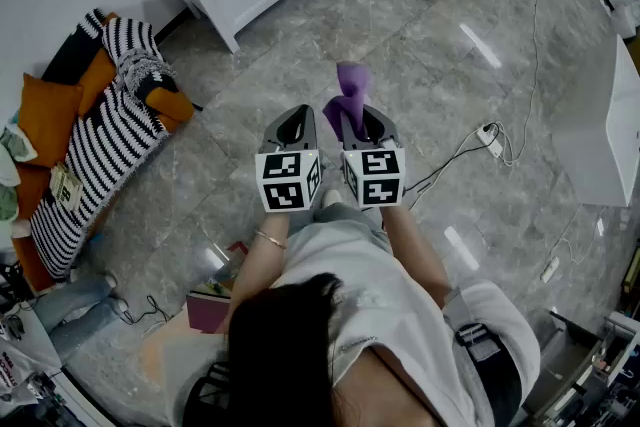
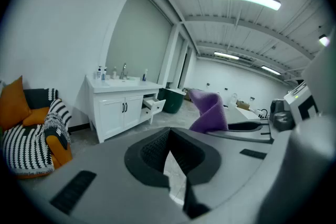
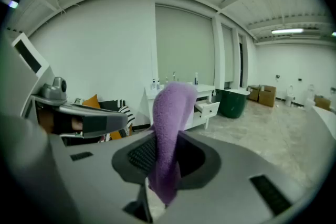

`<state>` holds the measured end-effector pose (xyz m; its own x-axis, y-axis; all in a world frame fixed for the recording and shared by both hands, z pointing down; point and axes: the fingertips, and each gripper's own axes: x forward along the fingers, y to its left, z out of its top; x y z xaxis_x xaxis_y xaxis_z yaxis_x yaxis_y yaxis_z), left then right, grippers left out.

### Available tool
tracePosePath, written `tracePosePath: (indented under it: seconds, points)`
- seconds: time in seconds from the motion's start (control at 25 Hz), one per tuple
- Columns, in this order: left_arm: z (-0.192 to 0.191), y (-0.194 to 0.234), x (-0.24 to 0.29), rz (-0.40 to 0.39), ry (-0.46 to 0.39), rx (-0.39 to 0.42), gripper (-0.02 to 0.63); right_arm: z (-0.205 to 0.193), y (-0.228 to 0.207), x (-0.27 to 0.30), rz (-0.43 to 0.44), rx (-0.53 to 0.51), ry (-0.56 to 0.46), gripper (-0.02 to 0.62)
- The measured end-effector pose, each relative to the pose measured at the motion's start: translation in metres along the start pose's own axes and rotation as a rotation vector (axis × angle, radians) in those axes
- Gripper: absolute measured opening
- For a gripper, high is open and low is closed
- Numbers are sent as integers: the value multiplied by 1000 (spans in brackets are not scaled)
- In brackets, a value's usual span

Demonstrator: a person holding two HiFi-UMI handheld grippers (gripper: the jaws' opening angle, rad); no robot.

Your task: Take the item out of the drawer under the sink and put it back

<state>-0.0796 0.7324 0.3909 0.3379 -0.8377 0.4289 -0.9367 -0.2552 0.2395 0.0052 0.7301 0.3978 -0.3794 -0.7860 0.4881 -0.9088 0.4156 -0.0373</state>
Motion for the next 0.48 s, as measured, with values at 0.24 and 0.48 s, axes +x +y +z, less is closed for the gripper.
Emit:
tracePosePath:
  seconds: [0.24,0.48]
  points:
    - [-3,-16,12,9,-2,-12,3,-3,-18,-2,23,23,-2,94]
    - [-13,-31,21,13,16,-28,3,-7,-37,-6,25,57,-12,94]
